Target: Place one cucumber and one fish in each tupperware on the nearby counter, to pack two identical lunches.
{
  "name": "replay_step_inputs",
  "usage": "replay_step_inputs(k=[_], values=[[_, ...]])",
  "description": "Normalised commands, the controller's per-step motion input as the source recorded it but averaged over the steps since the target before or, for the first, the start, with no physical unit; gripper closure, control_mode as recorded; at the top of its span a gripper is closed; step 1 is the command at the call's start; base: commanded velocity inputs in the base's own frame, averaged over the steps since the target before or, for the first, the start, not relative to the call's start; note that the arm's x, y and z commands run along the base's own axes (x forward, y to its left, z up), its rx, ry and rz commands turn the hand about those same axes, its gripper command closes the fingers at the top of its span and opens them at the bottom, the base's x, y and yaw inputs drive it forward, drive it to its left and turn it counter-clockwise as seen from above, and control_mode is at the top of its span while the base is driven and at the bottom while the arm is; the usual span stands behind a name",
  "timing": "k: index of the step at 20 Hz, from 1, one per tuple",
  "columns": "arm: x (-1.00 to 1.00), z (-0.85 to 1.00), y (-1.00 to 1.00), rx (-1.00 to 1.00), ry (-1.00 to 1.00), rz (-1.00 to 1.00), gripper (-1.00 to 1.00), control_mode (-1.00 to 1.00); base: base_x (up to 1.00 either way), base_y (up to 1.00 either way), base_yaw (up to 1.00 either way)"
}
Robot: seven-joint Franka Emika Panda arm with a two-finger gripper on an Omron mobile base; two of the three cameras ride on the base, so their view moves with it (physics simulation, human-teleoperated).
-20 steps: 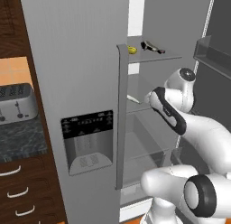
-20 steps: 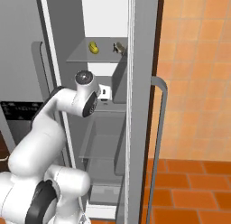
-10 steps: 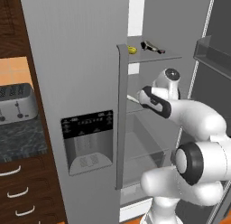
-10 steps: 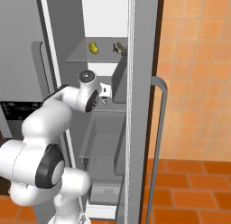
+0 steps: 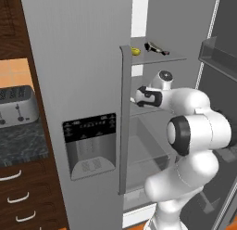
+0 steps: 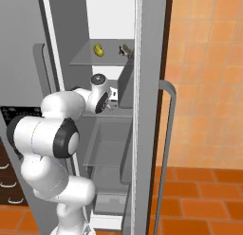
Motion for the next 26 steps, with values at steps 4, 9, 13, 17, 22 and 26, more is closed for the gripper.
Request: replay_step_inputs(k=[4, 9, 13, 17, 22, 26], values=[[0.42, -0.41, 0.04, 0.01, 0.00, 0.00, -1.00, -1.00, 0.00, 0.00, 0.00], [0.63, -0.30, 0.13, 0.00, 0.01, 0.00, -1.00, -1.00, 0.00, 0.00, 0.00], [0.51, -0.45, 0.08, 0.00, 0.02, 0.00, -1.00, -1.00, 0.00, 0.00, 0.00], [0.56, -0.29, 0.00, 0.00, 0.07, 0.00, -1.00, -1.00, 0.00, 0.00, 0.00], [0.19, -0.49, 0.00, 0.00, 0.08, 0.00, 1.00, -1.00, 0.00, 0.00, 0.00], [0.06, -0.30, 0.00, 0.00, 0.01, 0.01, 1.00, -1.00, 0.00, 0.00, 0.00]])
